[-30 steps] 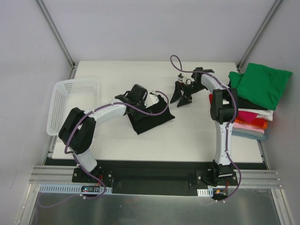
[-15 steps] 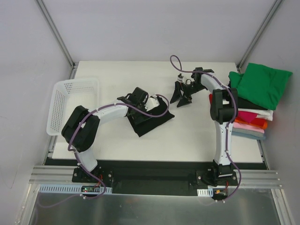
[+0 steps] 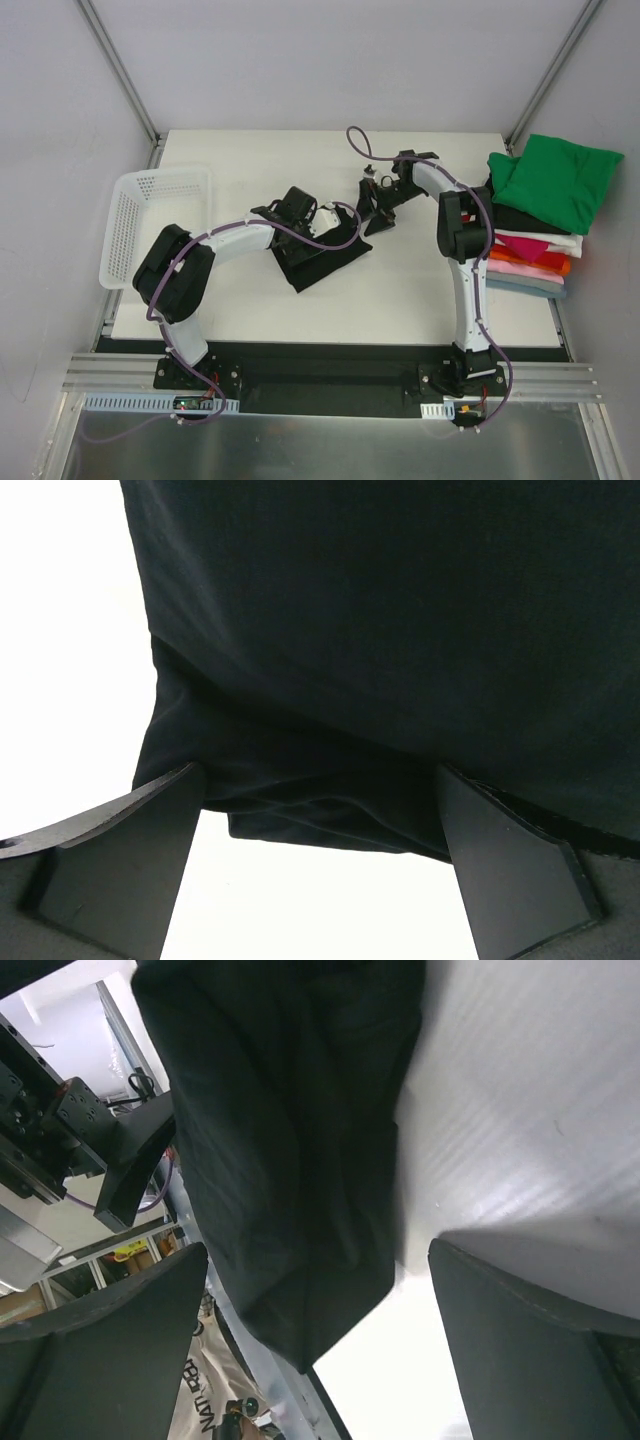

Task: Fold and stack the t-shirts
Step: Fold the tshirt, then neatly place the folded tshirt to the corner

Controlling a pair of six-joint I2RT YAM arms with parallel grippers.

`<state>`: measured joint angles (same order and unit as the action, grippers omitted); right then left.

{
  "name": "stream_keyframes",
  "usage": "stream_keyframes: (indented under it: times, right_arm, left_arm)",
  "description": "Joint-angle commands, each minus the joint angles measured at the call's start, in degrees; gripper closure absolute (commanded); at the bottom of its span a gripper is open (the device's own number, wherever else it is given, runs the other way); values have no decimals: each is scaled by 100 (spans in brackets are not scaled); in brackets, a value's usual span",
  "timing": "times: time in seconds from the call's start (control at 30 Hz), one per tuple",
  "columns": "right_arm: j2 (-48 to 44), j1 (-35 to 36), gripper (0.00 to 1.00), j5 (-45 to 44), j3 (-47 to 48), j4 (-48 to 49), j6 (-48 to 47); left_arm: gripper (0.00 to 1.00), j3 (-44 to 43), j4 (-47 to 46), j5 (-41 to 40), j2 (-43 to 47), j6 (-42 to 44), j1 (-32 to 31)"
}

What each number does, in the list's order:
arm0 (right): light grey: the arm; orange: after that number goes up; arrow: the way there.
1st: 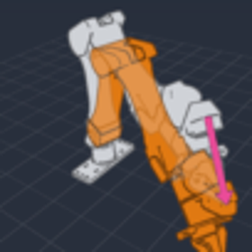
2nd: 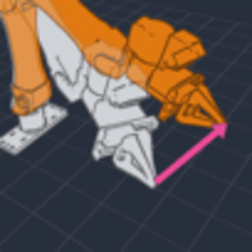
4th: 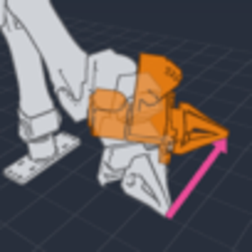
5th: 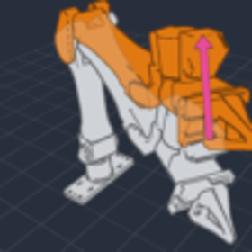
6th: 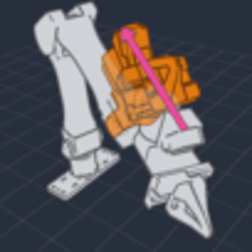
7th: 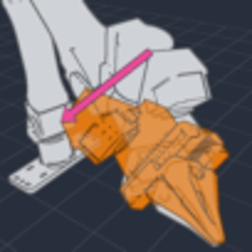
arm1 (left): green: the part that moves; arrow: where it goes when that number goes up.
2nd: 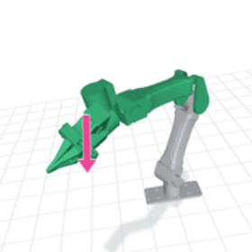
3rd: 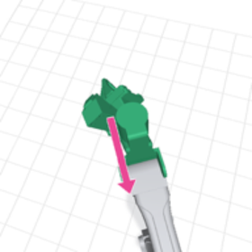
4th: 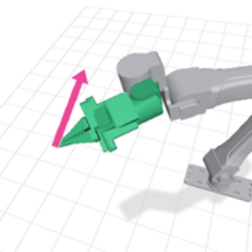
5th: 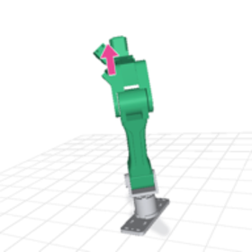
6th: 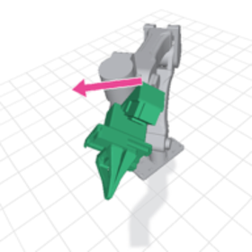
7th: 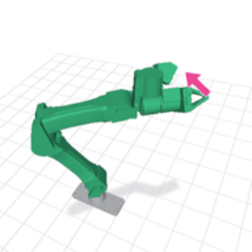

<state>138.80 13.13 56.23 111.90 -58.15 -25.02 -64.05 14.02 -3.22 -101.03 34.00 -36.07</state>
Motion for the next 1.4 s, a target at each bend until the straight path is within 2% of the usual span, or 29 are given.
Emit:
stream_keyframes:
  times: [0.0,0.6,1.2,1.37]
  right_arm:
    - [138,129,3,213,227,-100,-3]
    - [226,594,3,477,-80,-56,-30]
    - [253,1183,3,714,157,-276,-188]
    - [244,1289,3,741,333,-600,-416]
  left_arm:
    - [1,-11,127,164,5,-16,-75]
    - [1,33,127,138,57,37,-75]
    - [1,68,127,111,84,19,-66]
    - [1,60,127,120,93,2,-75]
